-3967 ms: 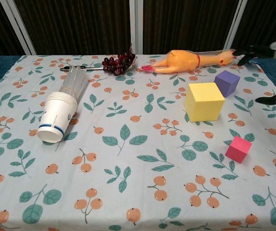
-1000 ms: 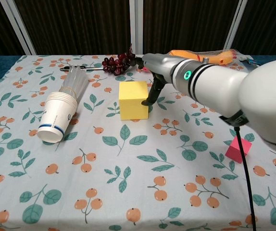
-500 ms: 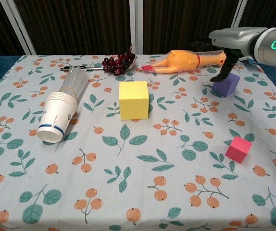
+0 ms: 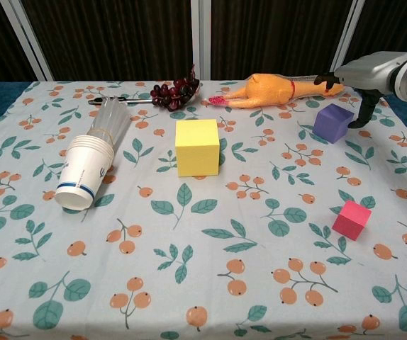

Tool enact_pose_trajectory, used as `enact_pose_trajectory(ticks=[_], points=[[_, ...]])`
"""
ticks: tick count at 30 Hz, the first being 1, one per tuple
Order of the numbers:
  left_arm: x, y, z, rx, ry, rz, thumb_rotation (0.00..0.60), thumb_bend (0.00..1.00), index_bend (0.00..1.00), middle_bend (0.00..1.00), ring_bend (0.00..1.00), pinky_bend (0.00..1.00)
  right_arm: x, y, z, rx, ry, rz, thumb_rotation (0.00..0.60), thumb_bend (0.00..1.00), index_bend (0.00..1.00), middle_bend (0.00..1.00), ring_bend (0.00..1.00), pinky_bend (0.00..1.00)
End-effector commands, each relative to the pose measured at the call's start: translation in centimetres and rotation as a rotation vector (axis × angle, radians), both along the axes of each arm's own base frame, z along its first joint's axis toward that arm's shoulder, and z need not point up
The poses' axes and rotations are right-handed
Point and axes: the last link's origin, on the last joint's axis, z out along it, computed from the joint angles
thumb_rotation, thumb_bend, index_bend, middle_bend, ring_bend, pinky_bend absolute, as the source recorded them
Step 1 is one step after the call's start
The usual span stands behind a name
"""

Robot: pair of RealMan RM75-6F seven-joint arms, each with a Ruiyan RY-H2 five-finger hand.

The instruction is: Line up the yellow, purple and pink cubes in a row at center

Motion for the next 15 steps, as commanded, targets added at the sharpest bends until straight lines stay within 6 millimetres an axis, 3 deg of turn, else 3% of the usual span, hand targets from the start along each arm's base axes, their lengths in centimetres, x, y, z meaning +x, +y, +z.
enact_pose_trajectory(ticks=[1,9,15], points=[[0.0,-0.1,0.0,0.001,0.001,0.004,0.6,0.2,0.23,0.16,0.1,0.1,-0.1,-0.3,-1.2,0.022,0.04,0.027,0.6,0.15,0.1,0.13,0.0,0.0],[-0.2,-0.1,0.0,-0.004,0.0,0.015,0.6,0.2,0.23,0.16,0.1,0.1,-0.8,-0.7,-2.0,0.015,0.027,0.027,0.6,0.15,0.16,0.14,0.0,0.0],[-0.1,0.0,0.0,-0.005,0.002,0.01,0.6,0.2,0.23,0.16,0.1,0.1,-1.3,-0.9,-1.8,-0.008,0.021,0.031,0.6,0.16,0.27,0.16,0.0,0.0]])
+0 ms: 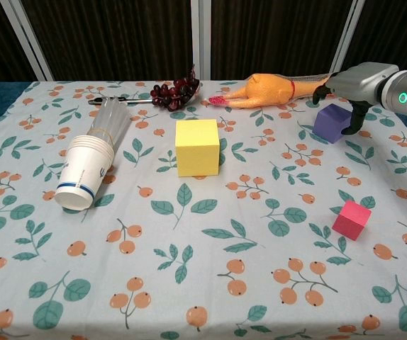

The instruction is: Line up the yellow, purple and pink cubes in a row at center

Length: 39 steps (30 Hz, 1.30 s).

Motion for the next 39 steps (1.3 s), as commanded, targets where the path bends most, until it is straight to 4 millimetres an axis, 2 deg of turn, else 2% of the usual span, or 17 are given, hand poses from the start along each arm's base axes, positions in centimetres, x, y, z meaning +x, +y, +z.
enact_pose_trajectory(ticks=[1,9,14,20,28,39], points=[[0.0,0.0,0.0,-0.002,0.001,-0.001,0.6,0.2,0.23,0.16,0.1,0.1,-0.2,0.0,0.0,-0.01,-0.004,-0.001,0.6,0.16,0.28,0.16,0.0,0.0],[0.0,-0.1,0.0,0.002,-0.001,0.0,0.6,0.2,0.23,0.16,0.1,0.1,-0.4,0.2,1.0,-0.054,-0.047,-0.002,0.6,0.18,0.45,0.19,0.0,0.0],[0.0,-0.1,0.0,0.002,-0.003,-0.002,0.6,0.2,0.23,0.16,0.1,0.1,0.6,1.9,2.7,-0.088,-0.142,-0.012,0.6,0.18,0.55,0.22,0.0,0.0],[0.0,0.1,0.0,0.003,-0.006,-0.017,0.6,0.2,0.23,0.16,0.1,0.1,3.0,4.7,3.5,-0.08,-0.248,-0.07,0.6,0.18,0.57,0.24,0.0,0.0],[0.0,0.2,0.0,0.003,-0.013,-0.03,0.6,0.2,0.23,0.16,0.1,0.1,6.3,6.8,1.4,-0.048,-0.342,-0.134,0.6,0.19,0.62,0.27,0.04,0.0],[0.0,0.1,-0.1,0.001,-0.021,-0.035,0.6,0.2,0.23,0.16,0.1,0.1,10.4,6.9,-2.3,-0.009,-0.396,-0.161,0.6,0.19,0.62,0.27,0.04,0.0]])
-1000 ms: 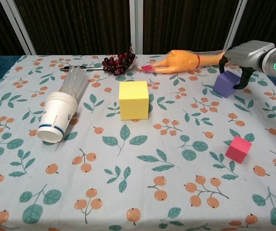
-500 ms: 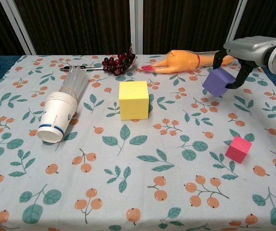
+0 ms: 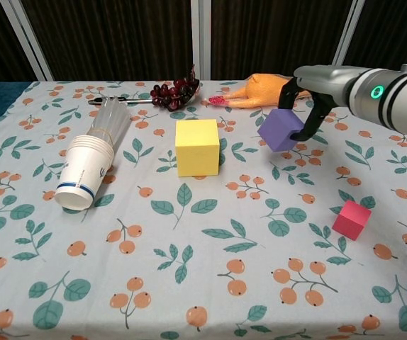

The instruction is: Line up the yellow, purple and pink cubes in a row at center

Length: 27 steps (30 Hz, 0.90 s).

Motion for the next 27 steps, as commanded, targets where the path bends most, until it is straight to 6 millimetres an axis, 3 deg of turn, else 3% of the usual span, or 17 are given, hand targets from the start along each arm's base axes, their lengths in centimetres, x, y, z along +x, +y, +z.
enact_pose_trajectory(ticks=[1,27], points=[[-0.1,-0.1,0.0,0.001,-0.001,0.004,0.6,0.2,0.23,0.16,0.1,0.1,1.1,-0.2,-0.8,0.0,-0.002,-0.003,0.6,0.19,0.62,0.27,0.04,0.0],[-0.8,0.1,-0.3,-0.009,-0.018,0.008,0.6,0.2,0.23,0.16,0.1,0.1,4.2,-0.3,-5.2,-0.008,0.012,-0.045,0.6,0.18,0.6,0.26,0.04,0.0]])
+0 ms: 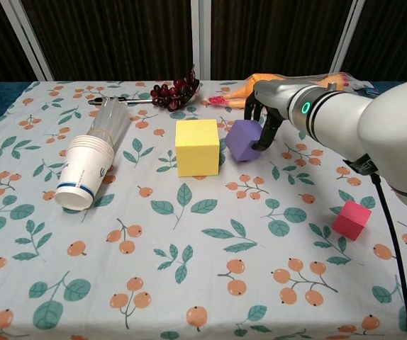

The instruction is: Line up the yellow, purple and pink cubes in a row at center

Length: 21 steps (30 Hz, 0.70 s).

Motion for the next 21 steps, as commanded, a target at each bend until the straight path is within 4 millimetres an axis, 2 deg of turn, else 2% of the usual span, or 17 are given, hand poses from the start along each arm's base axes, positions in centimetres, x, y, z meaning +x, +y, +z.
enact_pose_trajectory(ticks=[1,16,21], points=[[-0.1,-0.05,0.01,0.0,-0.001,0.002,0.6,0.2,0.23,0.16,0.1,0.1,0.24,-0.03,-0.19,-0.003,0.001,0.004,0.6,0.18,0.58,0.26,0.04,0.0],[-0.27,-0.13,0.06,0.004,-0.002,0.0,0.6,0.2,0.23,0.16,0.1,0.1,0.69,0.28,-0.78,0.008,0.002,0.007,0.6,0.14,0.26,0.23,0.02,0.0],[-0.23,-0.12,0.03,0.004,0.0,0.001,0.6,0.2,0.23,0.16,0.1,0.1,0.76,0.32,-0.7,0.011,-0.009,0.005,0.6,0.13,0.2,0.22,0.0,0.0]])
